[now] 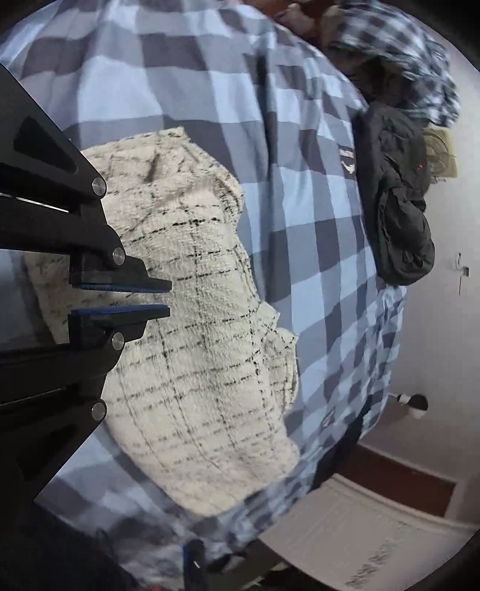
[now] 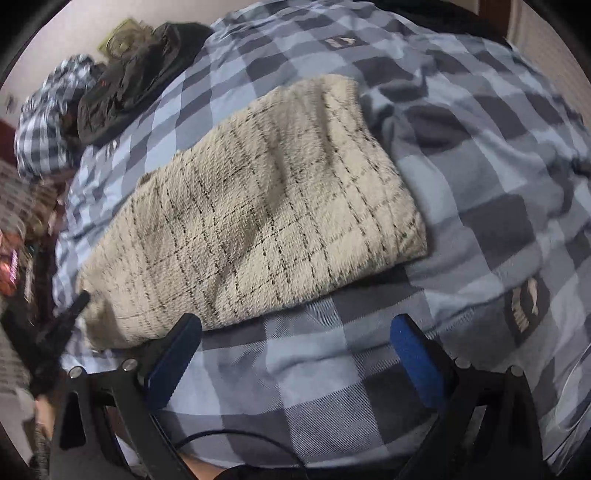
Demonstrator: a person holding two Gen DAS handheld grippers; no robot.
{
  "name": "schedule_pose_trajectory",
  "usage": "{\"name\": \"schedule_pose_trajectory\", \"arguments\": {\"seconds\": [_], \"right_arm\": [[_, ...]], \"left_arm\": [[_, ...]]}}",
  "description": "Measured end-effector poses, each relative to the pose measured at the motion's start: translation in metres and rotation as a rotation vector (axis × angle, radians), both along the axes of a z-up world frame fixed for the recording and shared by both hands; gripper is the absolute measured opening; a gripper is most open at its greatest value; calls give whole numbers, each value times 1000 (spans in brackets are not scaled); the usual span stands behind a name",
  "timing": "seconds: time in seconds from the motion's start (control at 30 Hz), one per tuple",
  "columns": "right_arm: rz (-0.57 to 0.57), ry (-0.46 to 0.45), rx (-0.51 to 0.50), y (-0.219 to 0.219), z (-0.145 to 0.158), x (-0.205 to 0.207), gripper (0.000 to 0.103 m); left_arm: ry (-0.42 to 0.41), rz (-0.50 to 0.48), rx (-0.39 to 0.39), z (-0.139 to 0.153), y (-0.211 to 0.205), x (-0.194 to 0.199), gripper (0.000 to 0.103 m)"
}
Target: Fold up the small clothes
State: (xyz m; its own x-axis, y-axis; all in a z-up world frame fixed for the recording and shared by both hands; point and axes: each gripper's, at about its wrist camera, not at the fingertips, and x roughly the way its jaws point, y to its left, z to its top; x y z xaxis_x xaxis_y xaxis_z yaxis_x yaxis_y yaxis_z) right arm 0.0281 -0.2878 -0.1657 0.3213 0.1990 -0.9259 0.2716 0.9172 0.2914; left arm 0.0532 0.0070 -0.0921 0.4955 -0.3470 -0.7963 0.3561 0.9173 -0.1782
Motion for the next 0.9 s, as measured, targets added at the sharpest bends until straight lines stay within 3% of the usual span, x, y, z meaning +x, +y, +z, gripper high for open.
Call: {"name": "schedule_pose_trajectory", "arguments": {"seconds": [0.1,0.13,0.17,0.2,0.3,0.47,0.57,0.7,0.8,0.83,0.9], "right_arm": [[34,6,-19,9,-2,5,100],[41,6,-18,11,-3,6,100],[48,7,-22,13,-3,7,100],[56,11,-32,15,-4,9,100],[63,16,-35,16,-7,10,100],[33,9,-18,9,-7,13,100],[-5,-2,-12,0,-5,13,100],[-18,9,7,-1,-8,12,100],[-2,25,-4,2,-11,13,100],[3,25,-8,4,-11,13,100],[10,26,-14,6,-12,14,100]], "left_arm": [[17,-3,-46,2,3,-1,19],[14,1,-70,5,5,-2,51],[9,-8,-105,8,7,-4,96],[-16,-13,-153,15,9,-7,103],[-19,-23,-240,23,12,-11,103],[87,27,-356,13,21,-15,103],[111,105,-277,5,24,-13,103],[160,215,-89,-20,17,-4,103],[246,209,22,-48,4,2,103],[254,207,70,-56,-1,2,103],[226,203,96,-60,-5,-1,103]]}}
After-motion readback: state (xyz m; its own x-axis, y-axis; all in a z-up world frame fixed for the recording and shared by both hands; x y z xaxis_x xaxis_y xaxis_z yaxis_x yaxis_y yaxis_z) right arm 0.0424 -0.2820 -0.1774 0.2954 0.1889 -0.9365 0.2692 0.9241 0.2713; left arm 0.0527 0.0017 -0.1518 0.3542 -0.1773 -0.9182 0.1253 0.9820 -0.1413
